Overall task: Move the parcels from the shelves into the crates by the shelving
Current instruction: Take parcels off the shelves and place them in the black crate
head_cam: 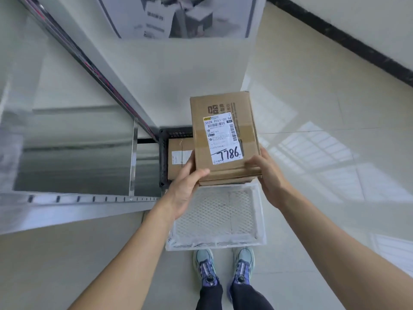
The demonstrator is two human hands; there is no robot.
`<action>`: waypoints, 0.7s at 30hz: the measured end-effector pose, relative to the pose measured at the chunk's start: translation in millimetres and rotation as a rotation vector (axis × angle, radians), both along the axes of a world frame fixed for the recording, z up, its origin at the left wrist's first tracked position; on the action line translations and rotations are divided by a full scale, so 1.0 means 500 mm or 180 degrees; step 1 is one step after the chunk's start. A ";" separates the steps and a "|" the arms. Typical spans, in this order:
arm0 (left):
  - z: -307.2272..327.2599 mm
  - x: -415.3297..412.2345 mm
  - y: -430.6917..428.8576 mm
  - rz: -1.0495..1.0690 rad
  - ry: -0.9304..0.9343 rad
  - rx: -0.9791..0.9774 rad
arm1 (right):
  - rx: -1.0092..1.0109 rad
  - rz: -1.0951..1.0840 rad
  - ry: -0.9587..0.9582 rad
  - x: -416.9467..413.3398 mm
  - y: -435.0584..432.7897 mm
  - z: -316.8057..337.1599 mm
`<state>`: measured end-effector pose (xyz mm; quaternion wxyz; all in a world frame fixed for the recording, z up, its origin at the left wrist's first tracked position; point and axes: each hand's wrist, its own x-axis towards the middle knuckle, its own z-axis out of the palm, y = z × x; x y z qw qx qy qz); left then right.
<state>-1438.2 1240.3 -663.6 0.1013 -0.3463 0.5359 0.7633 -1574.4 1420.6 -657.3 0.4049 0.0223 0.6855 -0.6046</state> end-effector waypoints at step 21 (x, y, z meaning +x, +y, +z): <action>-0.615 -0.106 -0.089 -0.0338 -0.0728 -0.0424 | 0.0648 0.0290 -0.0297 -0.088 -0.099 -0.633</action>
